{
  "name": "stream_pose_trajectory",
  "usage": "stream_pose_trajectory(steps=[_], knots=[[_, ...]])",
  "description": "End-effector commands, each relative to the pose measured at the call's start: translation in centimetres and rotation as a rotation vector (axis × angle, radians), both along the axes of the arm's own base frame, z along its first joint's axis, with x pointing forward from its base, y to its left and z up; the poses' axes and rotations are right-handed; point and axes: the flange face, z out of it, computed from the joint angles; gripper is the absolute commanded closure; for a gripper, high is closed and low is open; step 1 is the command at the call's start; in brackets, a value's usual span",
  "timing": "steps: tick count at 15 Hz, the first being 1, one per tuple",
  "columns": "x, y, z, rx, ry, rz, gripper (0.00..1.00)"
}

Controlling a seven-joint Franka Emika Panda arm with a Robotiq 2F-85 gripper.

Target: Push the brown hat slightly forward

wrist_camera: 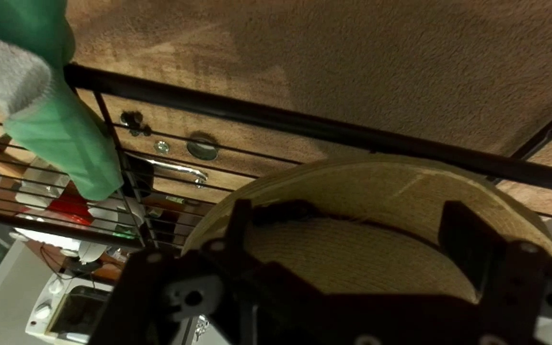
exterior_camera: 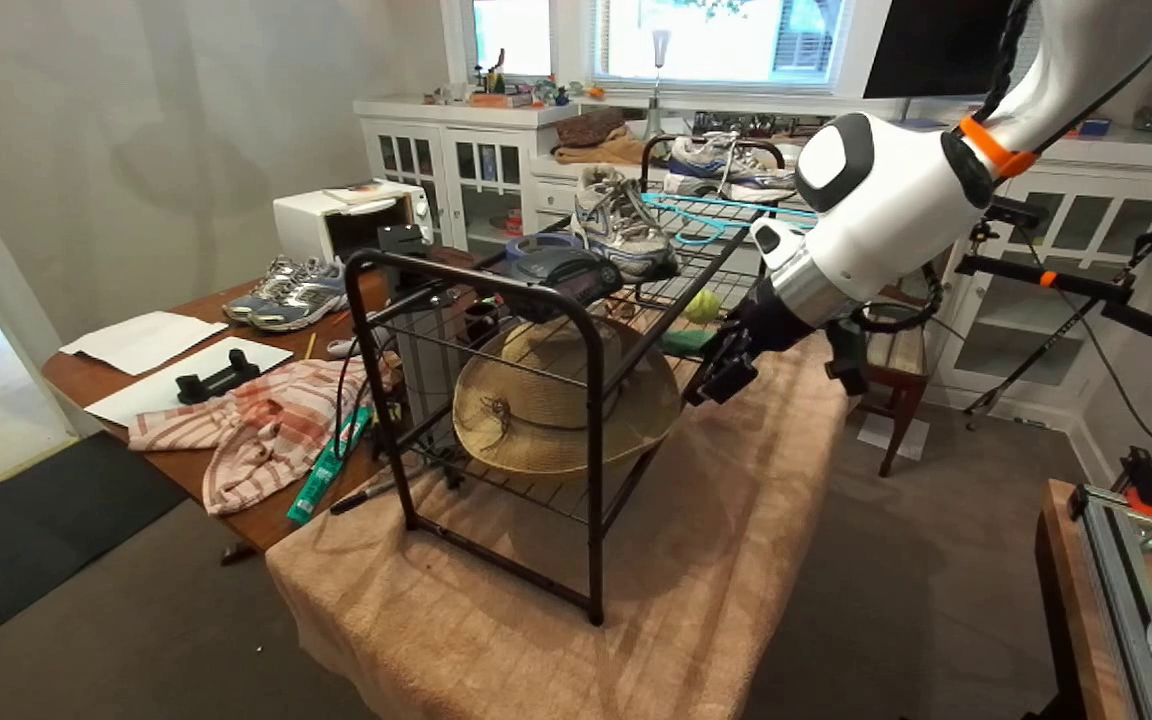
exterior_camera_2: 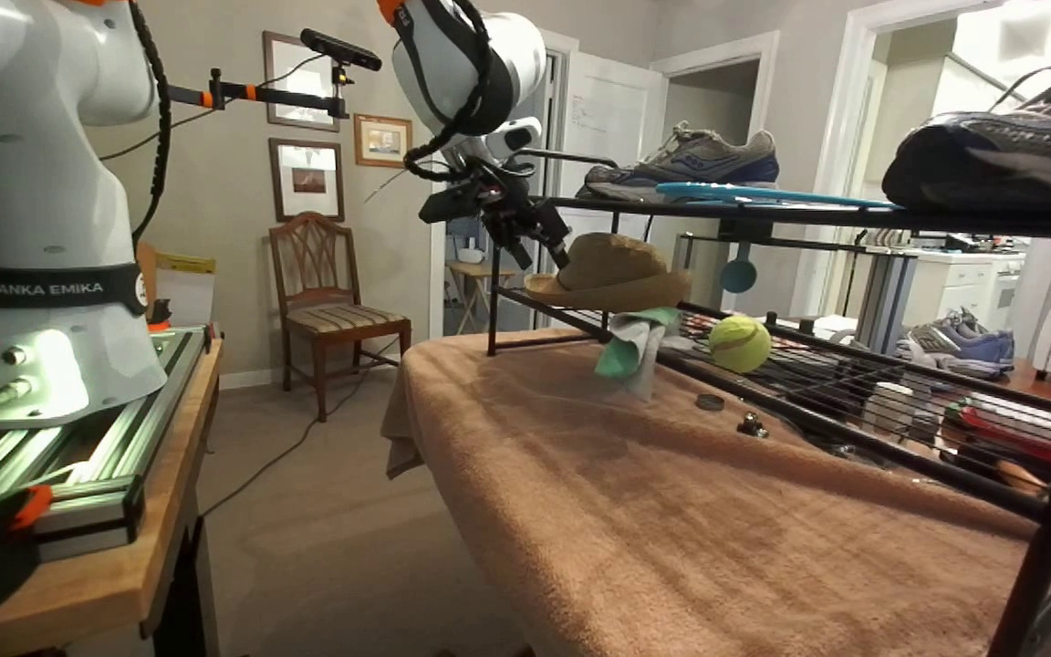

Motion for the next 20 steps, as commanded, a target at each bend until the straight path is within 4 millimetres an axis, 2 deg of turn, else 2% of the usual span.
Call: stream_pose_trajectory(steps=[1,2,5,8,11,13,14,20], knots=[[-4.9,-1.9,0.2,0.028,0.084,-0.042,0.00],[-6.6,-3.2,-1.0,0.039,0.132,-0.064,0.00],[-9.6,-4.7,-3.3,0.040,0.203,-0.117,0.00],[-11.6,-4.4,-5.7,0.048,0.280,-0.151,0.00],[-13.1,-3.2,-7.8,0.049,0.347,-0.176,0.00],[-13.7,-2.6,-8.4,0.041,0.367,-0.208,0.00],[-12.9,-3.2,-7.7,0.057,0.341,-0.184,0.00],[-12.8,-3.1,-7.7,0.054,0.341,-0.185,0.00]])
